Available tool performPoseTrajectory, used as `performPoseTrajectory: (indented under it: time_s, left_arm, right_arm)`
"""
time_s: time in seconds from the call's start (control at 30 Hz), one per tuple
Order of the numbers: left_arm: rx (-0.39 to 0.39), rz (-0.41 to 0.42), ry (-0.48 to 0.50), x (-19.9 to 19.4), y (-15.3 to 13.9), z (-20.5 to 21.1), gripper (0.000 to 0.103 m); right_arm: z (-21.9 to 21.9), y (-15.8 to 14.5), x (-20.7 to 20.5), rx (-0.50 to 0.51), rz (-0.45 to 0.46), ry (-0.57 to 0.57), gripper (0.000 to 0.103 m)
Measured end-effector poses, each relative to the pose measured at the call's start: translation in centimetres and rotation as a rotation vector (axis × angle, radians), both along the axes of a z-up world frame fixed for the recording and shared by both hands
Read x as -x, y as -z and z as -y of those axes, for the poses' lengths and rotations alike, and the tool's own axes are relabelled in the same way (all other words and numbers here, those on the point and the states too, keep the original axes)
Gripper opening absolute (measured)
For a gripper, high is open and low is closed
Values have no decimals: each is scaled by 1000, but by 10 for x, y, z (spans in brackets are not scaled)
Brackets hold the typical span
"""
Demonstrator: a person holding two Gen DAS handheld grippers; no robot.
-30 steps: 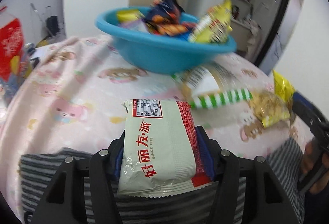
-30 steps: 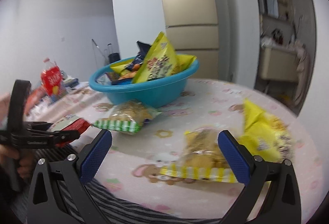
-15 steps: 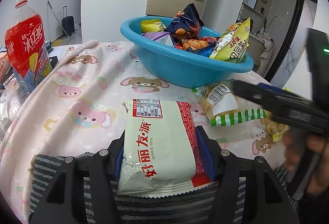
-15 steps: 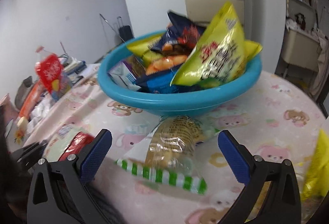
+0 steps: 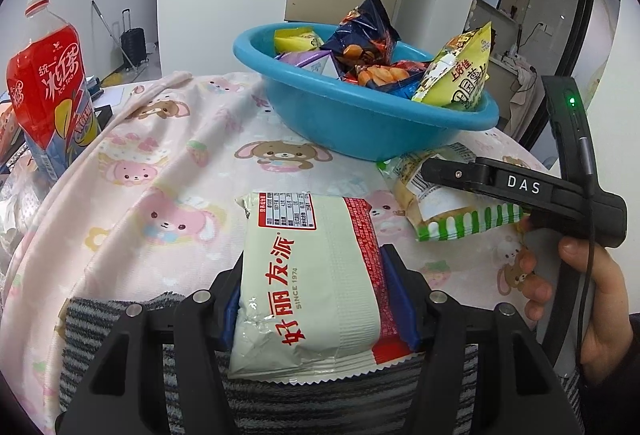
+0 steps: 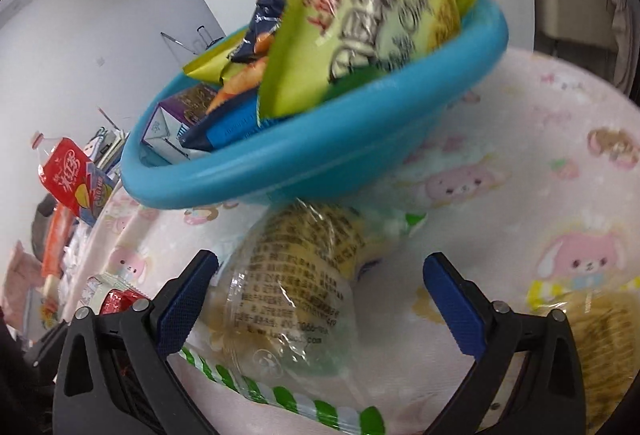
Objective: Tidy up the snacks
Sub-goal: 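Grasp the white bread bag with the left tool while the right tool reaches the clear cracker bag, then close the right tool on the clear green-striped cracker bag while the left tool holds the bread bag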
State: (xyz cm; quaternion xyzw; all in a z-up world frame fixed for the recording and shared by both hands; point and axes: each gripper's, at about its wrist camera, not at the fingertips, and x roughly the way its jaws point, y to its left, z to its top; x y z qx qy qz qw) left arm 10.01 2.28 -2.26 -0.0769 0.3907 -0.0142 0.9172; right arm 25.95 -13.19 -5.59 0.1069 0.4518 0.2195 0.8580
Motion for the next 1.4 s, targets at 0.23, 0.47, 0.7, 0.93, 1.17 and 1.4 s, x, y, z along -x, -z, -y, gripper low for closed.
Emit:
performPoseTrajectory:
  time_s: [0.23, 0.47, 0.7, 0.93, 1.17, 1.4]
  left_arm:
    - [12, 6, -4, 0, 0, -2, 62]
    - [33, 22, -20, 3, -4, -7, 61]
    - [45, 73, -7, 10, -12, -7, 61]
    - [44, 77, -10, 10, -13, -7, 61]
    - [47, 85, -5, 11, -14, -7, 61]
    - [57, 121, 1, 15, -19, -6, 61]
  right_arm:
    - [5, 2, 1, -86, -21, -49, 72]
    - [14, -5, 13, -176, -52, -123, 58]
    - [29, -25, 49, -196, 44, -189, 41]
    - [40, -30, 67, -181, 96, -202, 32]
    - [54, -47, 84, -189, 219, -215, 12]
    - [53, -61, 95, -113, 335, -201, 10]
